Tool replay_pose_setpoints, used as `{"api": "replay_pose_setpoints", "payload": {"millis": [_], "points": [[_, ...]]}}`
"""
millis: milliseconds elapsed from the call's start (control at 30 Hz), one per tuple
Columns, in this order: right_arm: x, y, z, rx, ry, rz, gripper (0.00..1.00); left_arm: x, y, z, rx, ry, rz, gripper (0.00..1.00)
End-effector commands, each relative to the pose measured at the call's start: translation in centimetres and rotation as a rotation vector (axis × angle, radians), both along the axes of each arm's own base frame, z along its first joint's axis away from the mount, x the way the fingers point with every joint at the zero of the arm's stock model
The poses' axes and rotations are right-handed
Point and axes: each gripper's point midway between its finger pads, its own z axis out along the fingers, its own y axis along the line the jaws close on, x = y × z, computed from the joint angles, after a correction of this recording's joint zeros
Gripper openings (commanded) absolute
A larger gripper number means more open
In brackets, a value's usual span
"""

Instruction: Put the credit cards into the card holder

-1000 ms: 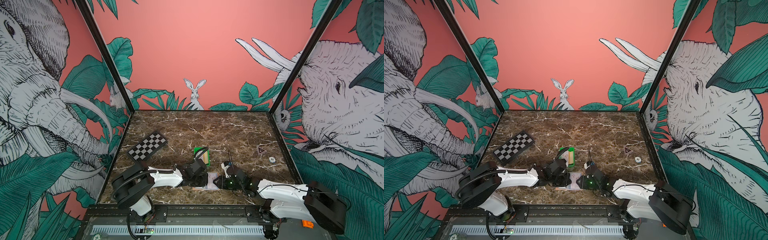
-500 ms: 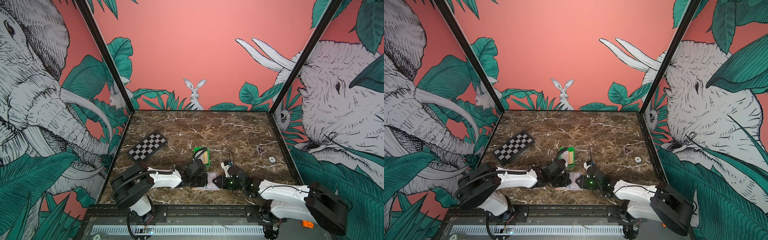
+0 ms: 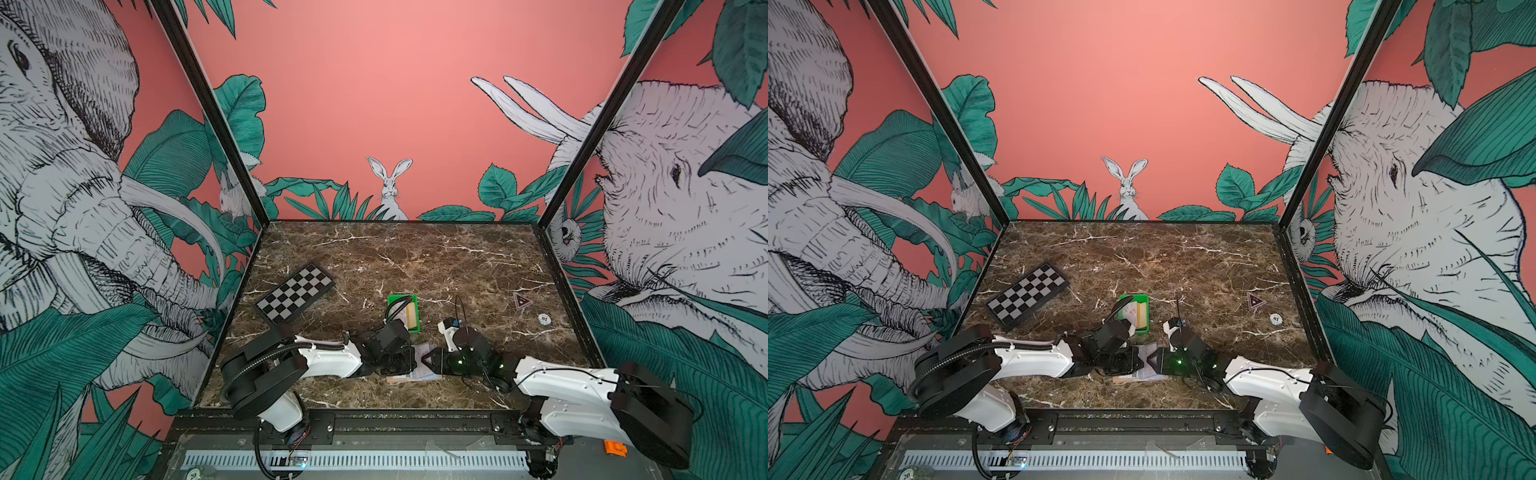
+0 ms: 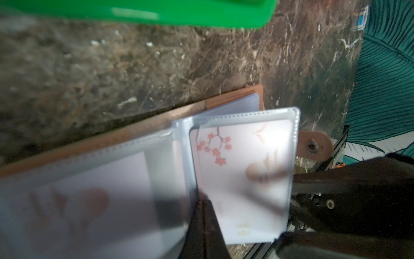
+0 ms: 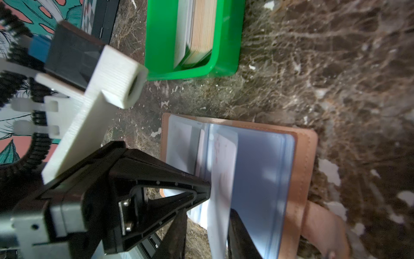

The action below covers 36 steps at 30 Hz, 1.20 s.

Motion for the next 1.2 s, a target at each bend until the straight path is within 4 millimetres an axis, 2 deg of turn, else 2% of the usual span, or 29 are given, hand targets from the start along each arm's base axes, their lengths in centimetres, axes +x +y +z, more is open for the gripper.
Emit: {"api": "replay_pose_setpoints", "payload": {"millis": [0,267,533,633,800,967,1167], "points": [[0.4,1.2,1.5,0.016,-0.035,0.022,0.32,-0.2,0.5,0.9,-0.030,-0.010,0.014,0.00],[0.6,2.1,1.8,-0.046,-0.027,0.032,0.36,1.1,3.1,3.1,-0.071,-0.052,0.052,0.07],[-0.2,6.3,2.6,-0.027,-0.031,0.130,0.39,2.4,6.2,4.3,-0.116,-0.120,0.121,0.12],[0.0,6.9,2.8,-0.027,-0.040,0.132,0.39,2.4,6.7,4.4,-0.119,-0.136,0.128,0.12],[0.7,6.2,3.2,-0.077,-0.079,0.111,0.40,2.4,7.1,4.4,-0.123,-0.150,0.126,0.13],[1.5,4.6,3.9,-0.136,-0.129,0.070,0.42,2.5,7.0,4.6,-0.123,-0.162,0.110,0.14],[1.3,3.4,3.3,-0.204,-0.111,0.067,0.42,1.8,7.4,3.1,-0.080,-0.108,0.100,0.15]]}}
